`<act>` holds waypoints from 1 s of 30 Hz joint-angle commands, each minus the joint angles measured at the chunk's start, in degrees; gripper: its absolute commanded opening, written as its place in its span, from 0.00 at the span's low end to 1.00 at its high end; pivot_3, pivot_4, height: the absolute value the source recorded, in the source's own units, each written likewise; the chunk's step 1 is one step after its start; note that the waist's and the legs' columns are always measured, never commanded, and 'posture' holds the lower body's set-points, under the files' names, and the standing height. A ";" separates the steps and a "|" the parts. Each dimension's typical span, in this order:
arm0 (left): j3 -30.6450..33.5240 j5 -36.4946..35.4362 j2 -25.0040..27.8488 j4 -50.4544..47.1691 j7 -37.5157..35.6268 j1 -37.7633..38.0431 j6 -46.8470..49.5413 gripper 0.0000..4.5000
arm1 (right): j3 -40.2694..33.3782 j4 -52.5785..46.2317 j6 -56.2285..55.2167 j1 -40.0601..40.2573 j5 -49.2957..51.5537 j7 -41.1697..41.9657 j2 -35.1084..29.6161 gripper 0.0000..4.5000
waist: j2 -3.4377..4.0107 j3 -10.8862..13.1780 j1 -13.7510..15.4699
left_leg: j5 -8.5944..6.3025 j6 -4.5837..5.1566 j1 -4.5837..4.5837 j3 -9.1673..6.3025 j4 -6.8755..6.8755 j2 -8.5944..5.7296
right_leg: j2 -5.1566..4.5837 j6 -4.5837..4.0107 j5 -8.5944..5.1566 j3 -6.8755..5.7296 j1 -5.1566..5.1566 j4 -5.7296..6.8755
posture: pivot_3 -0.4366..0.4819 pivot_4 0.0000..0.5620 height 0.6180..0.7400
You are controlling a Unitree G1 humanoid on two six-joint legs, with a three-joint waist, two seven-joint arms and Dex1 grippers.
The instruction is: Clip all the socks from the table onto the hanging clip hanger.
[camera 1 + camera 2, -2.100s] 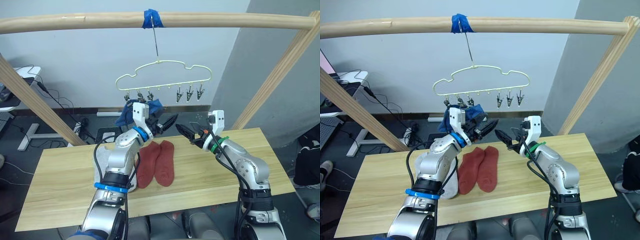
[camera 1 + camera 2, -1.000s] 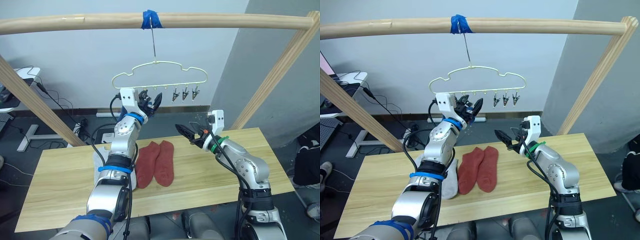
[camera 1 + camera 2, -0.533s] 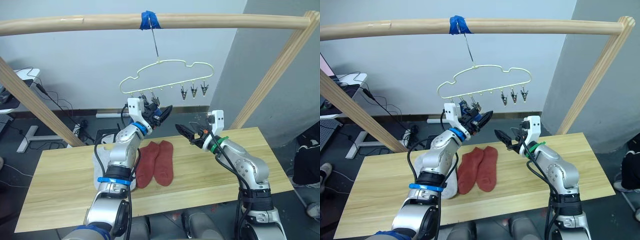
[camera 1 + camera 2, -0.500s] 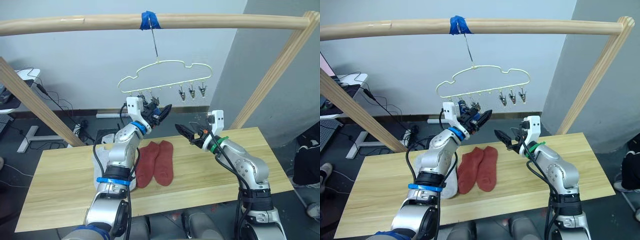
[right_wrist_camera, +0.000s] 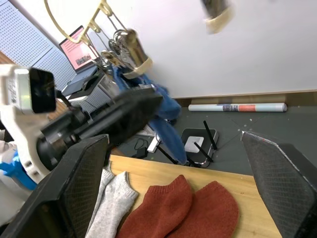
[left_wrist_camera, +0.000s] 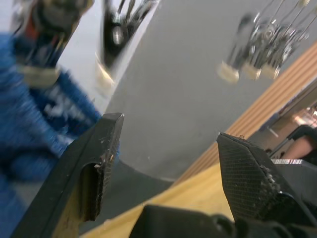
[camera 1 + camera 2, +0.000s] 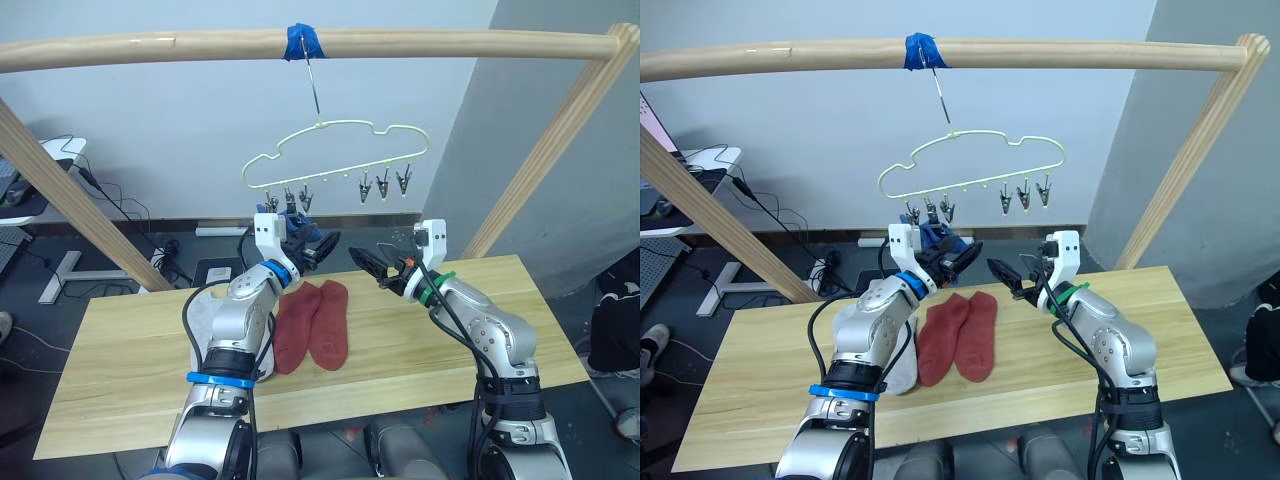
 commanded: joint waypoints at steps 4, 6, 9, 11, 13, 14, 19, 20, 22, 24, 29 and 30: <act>0.28 1.82 1.40 0.62 1.26 -1.26 -1.81 0.75 | -0.13 -0.46 -1.60 -0.98 0.05 0.32 -0.20 1.00 | 0.00 0.00 -0.02 | 0.01 0.01 0.01 0.00 0.00 0.00 | 0.00 0.00 0.00 0.00 0.00 0.03 | 0.38 0.20 1.00; 1.22 0.62 1.15 -0.74 0.69 -1.37 -2.93 0.75 | -0.13 -0.53 -1.73 -0.92 0.06 0.32 -0.30 1.00 | 0.00 0.00 0.01 | 0.01 0.01 0.00 0.00 0.00 -0.01 | 0.00 0.00 0.00 0.00 0.00 0.02 | 0.38 0.20 1.00; 1.52 -0.52 1.46 -4.23 -0.54 -0.62 -3.78 0.75 | -0.09 -0.53 -1.93 -0.99 0.04 0.35 -0.36 1.00 | -0.01 0.00 0.02 | 0.01 0.00 -0.01 0.00 0.00 -0.01 | -0.01 0.00 0.00 -0.01 0.00 0.01 | 0.38 0.20 1.00; 1.24 -0.77 2.20 -7.52 -1.19 0.50 -3.57 0.75 | 0.07 -0.69 -2.05 -0.97 -0.02 0.51 -0.55 1.00 | -0.01 0.00 0.00 | 0.01 0.00 -0.01 -0.01 -0.01 -0.01 | -0.01 0.00 0.00 -0.01 0.00 0.01 | 0.38 0.20 1.00; 1.66 -0.66 2.64 -9.45 -0.43 1.40 -3.03 0.75 | 0.34 -1.30 -2.16 -0.78 -0.04 0.89 -0.92 1.00 | -0.01 0.00 -0.02 | 0.02 -0.01 -0.01 0.00 -0.01 0.00 | -0.01 0.00 0.00 0.00 0.00 0.01 | 0.38 0.20 1.00; 2.03 -0.35 2.75 -9.67 0.38 1.60 -3.43 0.75 | 0.67 -1.94 -2.36 -0.66 -0.17 1.40 -1.43 1.00 | 0.00 -0.01 -0.04 | 0.02 -0.01 0.00 0.00 -0.01 0.00 | -0.01 0.00 0.00 0.00 0.00 0.02 | 0.38 0.20 1.00; 2.86 0.97 2.79 -9.38 3.16 1.63 -5.55 0.75 | 4.01 -7.80 -4.65 -0.66 -0.93 7.13 -6.77 1.00 | -0.01 -0.01 0.01 | 0.03 -0.01 0.00 0.00 0.01 -0.02 | -0.01 0.00 0.00 0.01 0.00 0.02 | 0.38 0.19 1.00; 2.72 1.06 2.85 -9.43 3.17 1.69 -5.72 0.75 | 4.47 -8.87 -4.87 -0.63 -0.83 8.15 -7.70 1.00 | -0.01 -0.01 0.01 | 0.03 -0.01 0.00 0.00 0.01 -0.03 | -0.02 0.01 0.00 0.01 0.00 0.01 | 0.38 0.19 1.00; 2.59 1.55 2.91 -9.32 3.50 1.92 -6.38 0.75 | 5.22 -11.12 -4.74 -0.53 -0.35 9.70 -9.44 1.00 | -0.02 -0.02 0.02 | 0.03 -0.01 0.00 -0.01 0.00 -0.03 | -0.02 0.01 -0.01 0.00 0.00 -0.01 | 0.38 0.19 1.00; 2.89 1.78 2.76 -8.40 4.10 1.71 -7.14 0.75 | 6.05 -12.84 -4.64 -0.50 -0.23 10.70 -10.51 1.00 | -0.04 -0.03 0.03 | 0.03 -0.01 0.00 -0.02 -0.01 -0.02 | -0.02 0.01 -0.01 -0.01 0.00 -0.01 | 0.38 0.18 1.00; 2.92 1.33 2.54 -6.20 3.18 0.74 -9.67 0.67 | 7.24 -14.31 -4.64 -0.73 -0.59 10.91 -10.72 1.00 | -0.08 -0.07 0.00 | 0.05 -0.03 0.01 -0.04 0.01 -0.03 | -0.02 0.00 0.00 -0.03 0.01 0.02 | 0.37 0.17 1.00; 2.97 1.43 2.36 -5.34 3.46 0.20 -10.02 0.63 | 7.32 -14.22 -4.64 -1.22 -0.63 10.34 -10.14 1.00 | -0.08 -0.08 -0.01 | 0.06 -0.04 0.01 -0.04 0.01 -0.03 | -0.02 0.00 0.00 -0.02 0.01 0.02 | 0.37 0.17 1.00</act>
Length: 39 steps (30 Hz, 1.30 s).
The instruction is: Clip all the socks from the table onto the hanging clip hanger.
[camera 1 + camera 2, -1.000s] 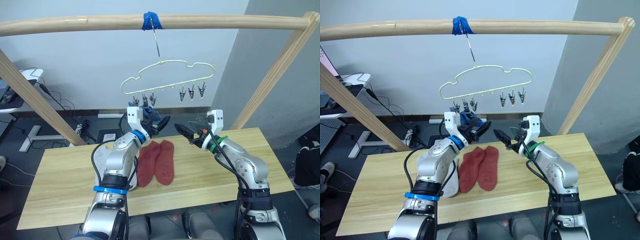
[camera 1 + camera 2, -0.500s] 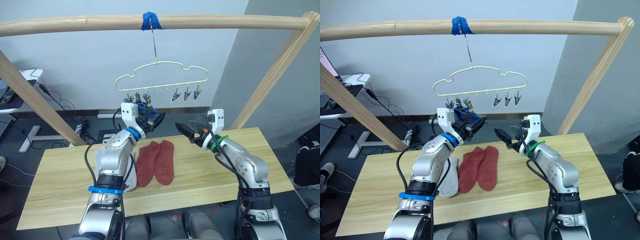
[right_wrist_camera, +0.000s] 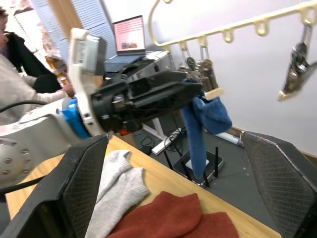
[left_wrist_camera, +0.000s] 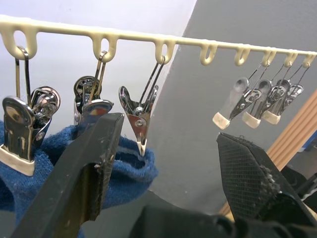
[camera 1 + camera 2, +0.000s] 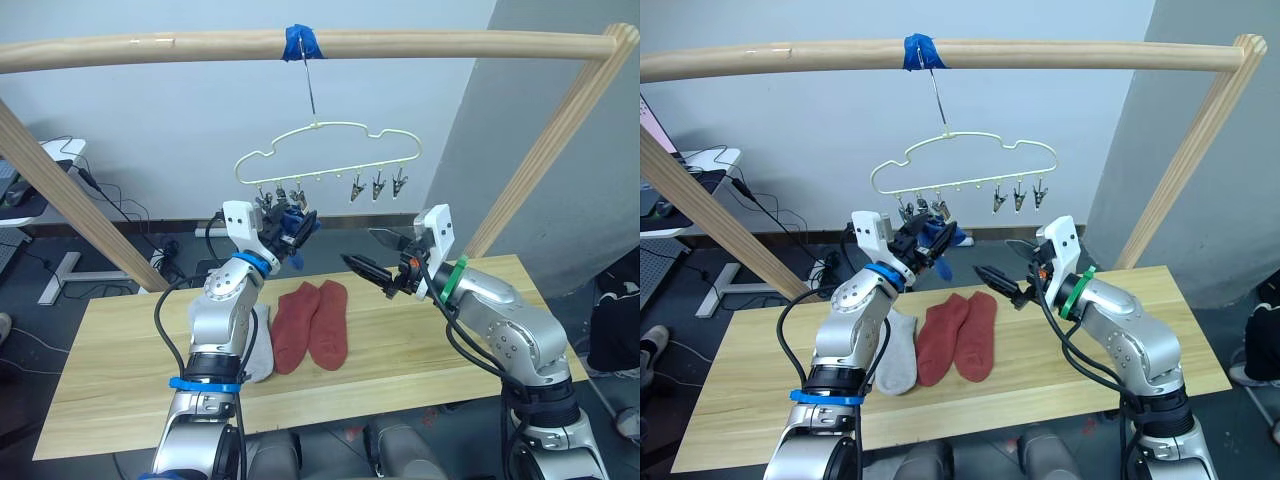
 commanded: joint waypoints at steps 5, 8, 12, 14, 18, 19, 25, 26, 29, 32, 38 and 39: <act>0.54 0.47 -0.48 2.79 1.72 -3.06 -3.31 0.51 | 1.31 -3.36 -1.12 -2.42 -0.16 -0.86 1.48 1.00 | -0.09 -0.10 -0.03 | 0.02 -0.03 -0.01 -0.01 0.00 0.00 | 0.00 0.00 0.00 -0.01 0.00 0.00 | 0.36 0.16 1.00; 0.41 0.66 -0.52 3.65 1.97 -2.98 -4.32 0.51 | 1.41 -3.86 -1.17 -2.92 -0.27 -0.18 0.86 1.00 | -0.11 -0.18 -0.02 | 0.02 -0.03 -0.02 -0.01 0.00 0.00 | -0.01 0.00 0.00 -0.02 0.00 -0.01 | 0.36 0.16 1.00; 0.50 1.11 -0.68 5.19 3.09 -3.51 -5.71 0.51 | 1.78 -4.26 -1.34 -3.66 -0.70 0.21 0.60 1.00 | -0.13 -0.20 -0.01 | 0.02 -0.03 -0.02 -0.03 -0.01 0.00 | -0.01 0.00 0.00 -0.03 0.00 0.00 | 0.36 0.17 1.00; 0.50 1.21 -0.85 6.61 3.35 -4.22 -6.44 0.51 | 1.75 -4.23 -1.12 -4.01 -0.59 -0.07 0.94 1.00 | -0.13 -0.21 -0.01 | 0.03 -0.04 -0.01 -0.04 0.00 0.00 | -0.01 0.00 0.00 -0.04 0.00 0.01 | 0.36 0.18 1.00; 0.67 1.21 -1.39 9.36 3.98 -5.74 -8.07 0.51 | 1.49 -4.32 -0.58 -4.81 -0.28 -0.36 1.26 1.00 | -0.13 -0.21 -0.02 | 0.06 -0.08 -0.01 -0.05 0.00 -0.01 | -0.01 0.00 0.00 -0.05 0.00 0.02 | 0.36 0.18 1.00; 0.61 1.21 -1.51 9.81 3.96 -5.97 -8.40 0.51 | 1.37 -4.50 -0.38 -5.04 -0.17 -0.43 1.29 1.00 | -0.13 -0.21 -0.03 | 0.06 -0.09 -0.02 -0.05 0.00 -0.02 | -0.01 0.00 0.00 -0.05 0.00 0.02 | 0.36 0.18 1.00; 0.49 1.32 -2.09 12.21 4.15 -7.44 -10.13 0.51 | 1.28 -5.39 0.16 -5.91 0.08 -0.13 0.89 1.00 | -0.13 -0.21 -0.04 | 0.06 -0.08 -0.02 -0.07 -0.02 -0.02 | -0.01 0.00 0.00 -0.07 0.00 0.01 | 0.35 0.19 1.00; 0.51 1.31 -2.23 12.51 4.26 -7.69 -10.45 0.51 | 1.26 -5.63 0.19 -5.91 0.10 -0.07 0.76 1.00 | -0.13 -0.21 -0.04 | 0.06 -0.09 -0.02 -0.08 -0.02 -0.02 | -0.01 0.00 0.00 -0.07 0.00 0.01 | 0.35 0.19 1.00; 1.09 1.24 -2.18 14.70 4.74 -9.42 -11.63 0.51 | 1.44 -5.81 0.25 -6.05 -0.09 -0.20 0.65 1.00 | -0.13 -0.21 -0.05 | 0.07 -0.09 -0.02 -0.08 -0.01 -0.02 | -0.01 0.00 0.00 -0.08 0.00 0.02 | 0.35 0.19 1.00; 1.15 1.20 -1.97 15.78 4.71 -10.14 -12.35 0.51 | 1.41 -5.83 0.24 -5.95 -0.19 -0.32 0.66 1.00 | -0.13 -0.21 -0.08 | 0.07 -0.09 -0.02 -0.08 0.00 -0.02 | -0.01 0.00 0.00 -0.07 0.00 0.02 | 0.34 0.19 1.00; 1.22 1.54 -1.56 16.88 4.72 -11.02 -13.53 0.51 | 1.36 -5.91 0.03 -5.50 -0.44 -0.44 0.40 1.00 | -0.13 -0.21 -0.25 | 0.07 -0.09 -0.02 -0.08 -0.02 -0.02 | -0.01 0.00 0.00 -0.08 0.00 0.01 | 0.34 0.20 1.00; 1.29 1.53 -1.52 17.00 4.80 -11.14 -13.65 0.51 | 1.35 -6.03 0.06 -5.43 -0.41 -0.48 0.36 1.00 | -0.13 -0.21 -0.32 | 0.07 -0.09 -0.02 -0.08 -0.02 -0.02 | -0.01 0.00 0.00 -0.07 0.00 0.01 | 0.33 0.20 1.00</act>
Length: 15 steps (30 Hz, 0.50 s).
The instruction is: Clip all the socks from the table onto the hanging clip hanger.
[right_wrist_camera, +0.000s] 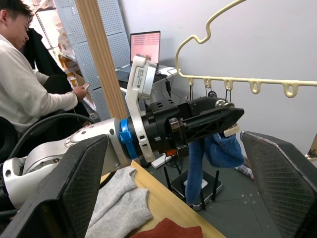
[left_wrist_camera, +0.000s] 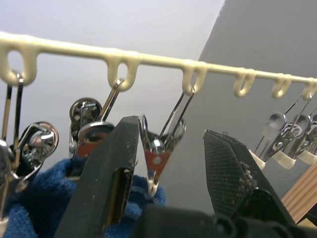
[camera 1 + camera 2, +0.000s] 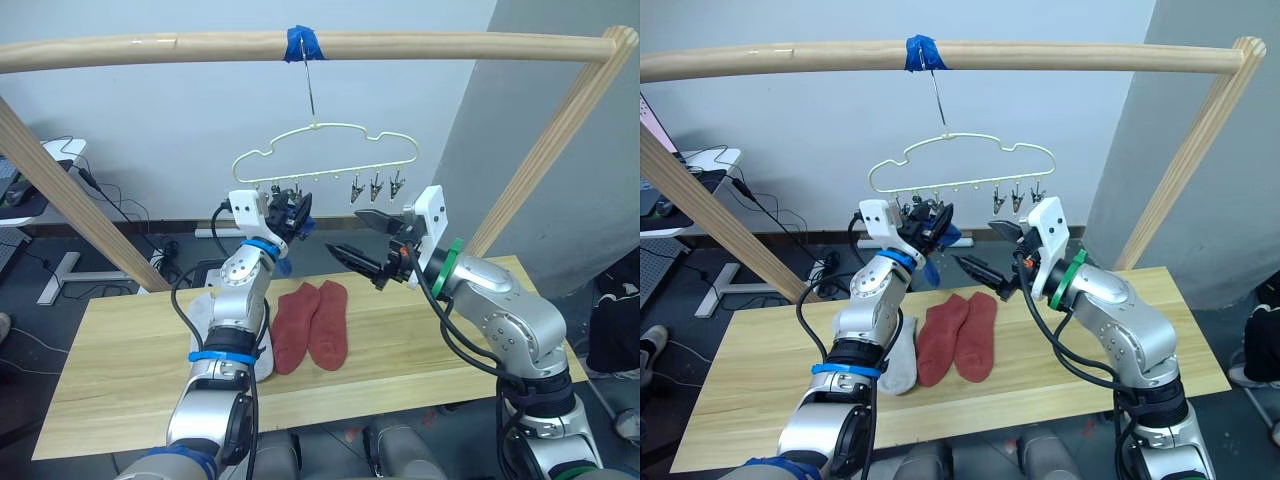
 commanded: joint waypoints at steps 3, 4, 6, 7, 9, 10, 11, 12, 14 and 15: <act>0.80 0.56 0.60 0.60 0.28 -2.29 -2.28 0.51 | -0.10 -3.01 -0.45 -0.64 0.66 -0.17 -0.21 1.00 | 0.00 0.00 -0.26 | 0.00 0.00 0.00 0.00 0.01 0.00 | 0.00 0.00 0.00 0.00 0.00 0.01 | 0.33 0.20 1.00; 0.80 0.69 0.64 0.89 0.38 -2.48 -2.57 0.51 | -0.07 -2.95 -0.46 -0.66 0.63 -0.19 -0.19 1.00 | 0.00 0.00 -0.27 | 0.00 0.00 0.00 -0.01 0.01 0.00 | 0.00 0.00 0.00 0.00 0.00 0.01 | 0.33 0.20 1.00; 0.77 0.81 0.68 1.28 0.48 -2.68 -2.98 0.51 | -0.05 -2.89 -0.48 -0.68 0.60 -0.20 -0.18 1.00 | 0.00 0.00 -0.29 | 0.00 0.00 -0.01 -0.01 0.01 0.00 | 0.00 0.00 0.00 -0.01 0.00 0.00 | 0.33 0.20 1.00; 0.77 0.79 0.65 1.38 0.46 -2.77 -3.11 0.51 | -0.05 -2.90 -0.47 -0.67 0.61 -0.23 -0.16 1.00 | 0.00 0.00 -0.29 | 0.00 0.00 -0.01 -0.01 0.01 0.00 | 0.00 0.00 0.00 -0.01 0.00 0.00 | 0.33 0.20 1.00; 0.70 0.82 0.59 1.43 0.40 -2.87 -3.26 0.51 | -0.03 -2.92 -0.46 -0.66 0.59 -0.29 -0.12 1.00 | 0.00 0.00 -0.35 | 0.00 0.00 -0.01 -0.02 0.00 0.00 | 0.00 0.00 0.00 -0.02 0.00 0.00 | 0.33 0.20 1.00; 0.67 0.85 0.60 1.34 0.37 -2.86 -3.30 0.51 | 0.02 -2.97 -0.43 -0.67 0.57 -0.36 -0.09 1.00 | 0.00 0.00 -0.39 | 0.00 0.00 -0.01 -0.02 0.00 0.00 | 0.00 0.00 0.00 -0.02 0.00 0.00 | 0.33 0.20 1.00; 0.61 0.93 0.57 1.38 0.38 -2.85 -3.37 0.51 | 0.03 -2.91 -0.49 -0.70 0.50 -0.33 -0.13 1.00 | 0.00 0.00 -0.46 | 0.00 0.00 -0.01 -0.02 0.00 0.00 | 0.00 0.00 0.00 -0.02 0.00 0.00 | 0.33 0.20 1.00; 0.57 0.98 0.56 1.38 0.38 -2.82 -3.42 0.51 | 0.06 -2.90 -0.52 -0.71 0.45 -0.34 -0.15 1.00 | 0.00 0.00 -0.52 | 0.00 0.00 -0.01 -0.02 0.00 0.00 | 0.00 0.00 0.00 -0.02 0.00 0.00 | 0.33 0.20 1.00; 0.59 0.99 0.47 1.46 0.41 -2.84 -3.37 0.51 | 0.03 -2.85 -0.50 -0.73 0.48 -0.35 -0.12 1.00 | 0.00 0.00 -0.68 | 0.00 0.00 -0.01 -0.02 0.00 0.00 | 0.00 0.00 0.00 -0.02 0.00 0.00 | 0.33 0.20 1.00; 0.61 0.99 0.45 1.45 0.38 -2.82 -3.34 0.51 | 0.05 -2.89 -0.47 -0.71 0.50 -0.40 -0.08 1.00 | 0.00 0.00 -0.76 | 0.00 0.00 -0.01 -0.02 0.00 0.00 | 0.00 0.00 0.00 -0.02 0.00 0.00 | 0.33 0.20 1.00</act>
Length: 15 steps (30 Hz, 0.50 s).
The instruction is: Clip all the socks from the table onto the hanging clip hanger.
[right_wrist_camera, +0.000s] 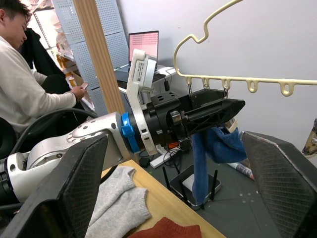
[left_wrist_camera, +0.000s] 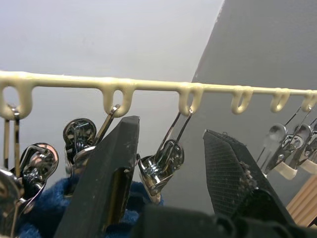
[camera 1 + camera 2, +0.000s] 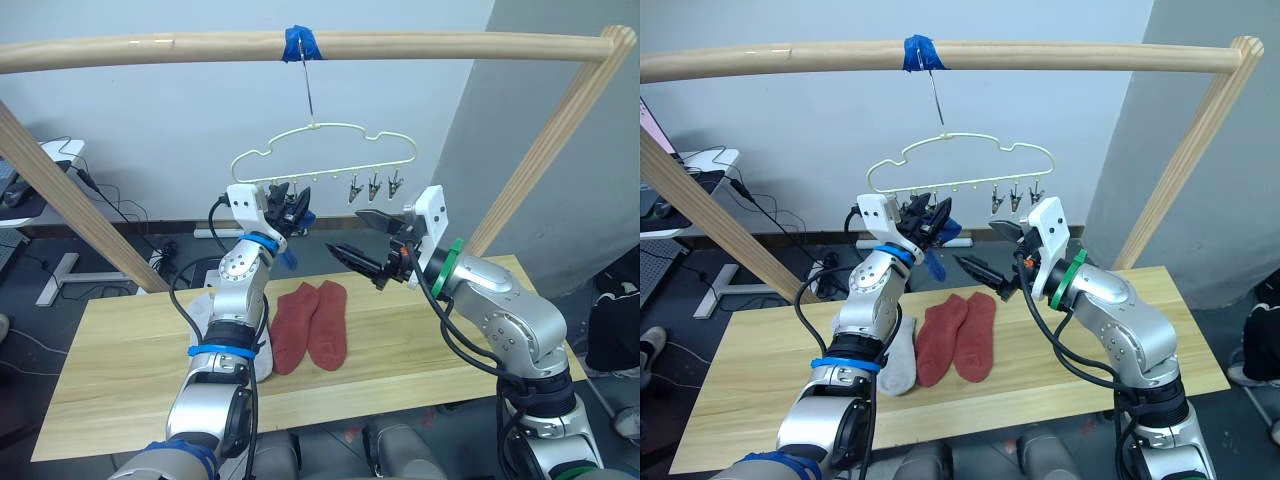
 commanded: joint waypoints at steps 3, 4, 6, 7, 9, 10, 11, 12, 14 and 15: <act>0.39 0.07 -0.32 -0.40 0.02 -1.13 -1.28 0.51 | 0.08 -2.80 -0.53 -0.69 0.45 -0.28 -0.06 1.00 | 0.00 0.00 -0.35 | 0.00 0.00 0.00 0.00 0.00 0.00 | 0.00 0.00 0.00 0.00 0.00 0.00 | 0.33 0.20 1.00; 0.37 0.02 -0.39 -0.34 -0.05 -1.17 -1.22 0.51 | 0.08 -2.80 -0.52 -0.69 0.44 -0.32 -0.02 1.00 | 0.00 0.00 -0.42 | 0.00 0.00 0.00 0.00 0.00 0.00 | 0.00 0.00 0.00 0.00 0.00 0.00 | 0.33 0.20 1.00; 0.32 -0.16 -0.61 -0.17 -0.27 -1.27 -0.98 0.51 | 0.09 -2.84 -0.53 -0.70 0.41 -0.38 -0.01 1.00 | 0.00 0.00 -0.48 | 0.00 0.00 0.00 0.00 0.00 0.00 | 0.00 0.00 0.00 0.00 0.00 0.00 | 0.33 0.20 1.00; 0.32 -0.22 -0.71 -0.08 -0.34 -1.32 -0.93 0.51 | 0.08 -2.84 -0.55 -0.71 0.39 -0.39 -0.01 1.00 | 0.00 0.00 -0.48 | 0.00 0.00 0.00 0.00 0.00 0.00 | 0.00 0.00 0.00 0.00 0.00 0.00 | 0.33 0.20 1.00; 0.36 -0.31 -0.91 0.19 -0.48 -1.46 -0.95 0.51 | 0.07 -2.79 -0.59 -0.71 0.35 -0.39 0.00 1.00 | 0.00 0.00 -0.49 | 0.00 0.00 0.00 0.00 0.00 0.00 | 0.00 0.00 0.00 0.00 0.00 0.00 | 0.33 0.20 1.00; 0.35 -0.38 -1.06 0.53 -0.61 -1.64 -0.89 0.51 | 0.04 -2.75 -0.62 -0.70 0.33 -0.38 -0.02 1.00 | 0.00 0.00 -0.49 | 0.00 0.00 0.00 0.00 0.00 0.00 | 0.00 0.00 0.00 0.00 0.00 0.00 | 0.33 0.20 1.00; 0.35 -0.42 -1.17 0.78 -0.71 -1.78 -0.85 0.51 | 0.01 -2.72 -0.64 -0.69 0.32 -0.37 -0.04 1.00 | 0.00 0.00 -0.49 | 0.00 0.00 0.00 0.00 0.00 0.00 | 0.00 0.00 0.00 0.00 0.00 0.00 | 0.33 0.20 1.00; 0.37 -0.47 -1.34 1.16 -0.78 -2.00 -0.91 0.51 | 0.00 -2.70 -0.66 -0.63 0.28 -0.40 -0.04 1.00 | 0.00 0.00 -0.49 | 0.00 0.00 0.00 0.00 0.00 0.00 | 0.00 0.00 0.00 0.00 0.00 0.00 | 0.32 0.20 1.00; 0.39 -0.69 -1.66 1.80 -1.08 -2.41 -0.84 0.51 | -0.02 -2.70 -0.63 -0.55 0.29 -0.45 -0.02 1.00 | 0.00 0.00 -0.49 | 0.00 0.00 0.00 0.00 0.00 0.00 | 0.00 0.00 0.00 0.00 0.00 0.00 | 0.32 0.20 1.00; 0.41 -0.85 -1.77 2.06 -1.29 -2.58 -0.72 0.51 | 0.00 -2.72 -0.58 -0.56 0.30 -0.50 0.03 1.00 | 0.00 0.00 -0.49 | 0.00 0.00 0.00 0.00 0.00 0.00 | 0.00 0.00 0.00 0.00 0.00 0.00 | 0.32 0.21 1.00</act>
